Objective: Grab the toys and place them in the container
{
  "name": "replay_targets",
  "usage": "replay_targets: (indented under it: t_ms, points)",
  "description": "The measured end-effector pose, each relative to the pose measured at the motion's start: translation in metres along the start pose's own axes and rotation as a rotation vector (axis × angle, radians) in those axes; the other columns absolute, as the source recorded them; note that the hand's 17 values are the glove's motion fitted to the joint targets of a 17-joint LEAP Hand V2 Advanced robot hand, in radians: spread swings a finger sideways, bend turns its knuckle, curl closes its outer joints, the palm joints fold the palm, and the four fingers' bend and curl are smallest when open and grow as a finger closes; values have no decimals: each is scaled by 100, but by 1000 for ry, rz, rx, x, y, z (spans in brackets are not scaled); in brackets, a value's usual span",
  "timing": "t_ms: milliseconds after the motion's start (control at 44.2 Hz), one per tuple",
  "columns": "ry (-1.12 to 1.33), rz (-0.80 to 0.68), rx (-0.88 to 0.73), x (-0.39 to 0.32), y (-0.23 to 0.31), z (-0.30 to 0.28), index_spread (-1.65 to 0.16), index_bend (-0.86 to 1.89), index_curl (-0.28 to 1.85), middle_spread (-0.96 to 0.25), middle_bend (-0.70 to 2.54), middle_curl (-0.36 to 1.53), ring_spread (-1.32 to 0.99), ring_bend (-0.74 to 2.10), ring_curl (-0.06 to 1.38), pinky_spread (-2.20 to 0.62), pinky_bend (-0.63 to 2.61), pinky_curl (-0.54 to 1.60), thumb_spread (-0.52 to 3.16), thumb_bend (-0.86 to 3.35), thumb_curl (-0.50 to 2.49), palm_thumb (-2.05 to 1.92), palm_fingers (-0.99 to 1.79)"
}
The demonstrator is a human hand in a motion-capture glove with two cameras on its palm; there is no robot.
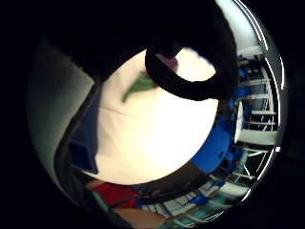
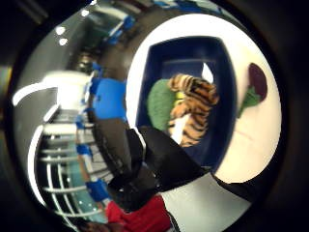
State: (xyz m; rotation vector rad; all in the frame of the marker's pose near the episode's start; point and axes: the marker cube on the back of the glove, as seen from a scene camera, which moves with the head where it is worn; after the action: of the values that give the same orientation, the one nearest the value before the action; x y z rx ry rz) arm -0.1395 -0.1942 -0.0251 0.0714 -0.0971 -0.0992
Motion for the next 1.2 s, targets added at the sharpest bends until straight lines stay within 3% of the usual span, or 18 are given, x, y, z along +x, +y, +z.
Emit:
replay_targets:
  t_ms: [181,317,498,770,974,1200]
  points:
    - [32,159,-11,75,-11,6,-31,7,18,-4,10,27,4,23,27,10,124,41,104,-9,36,-10,-32]
    - [196,246,-62,117,-28,17,-31,7,16,-3,10,25,7,22,27,13,124,40,103,-8,32,-10,-31]
    - [182,266,-45,143,-54,41,-30,5,14,-3,11,23,8,21,28,14,125,39,103,-8,27,-10,-28]
    - [152,269,-154,157,-87,107,-31,6,11,-3,11,21,9,22,30,14,132,39,103,-8,23,-10,-26]
    - [141,282,-219,159,-101,138,-37,21,16,-4,10,18,5,51,38,2,129,37,113,1,25,4,8]
    - [178,270,-168,157,-104,134,-39,15,18,-14,20,19,-24,84,45,-31,131,36,133,17,35,32,55]
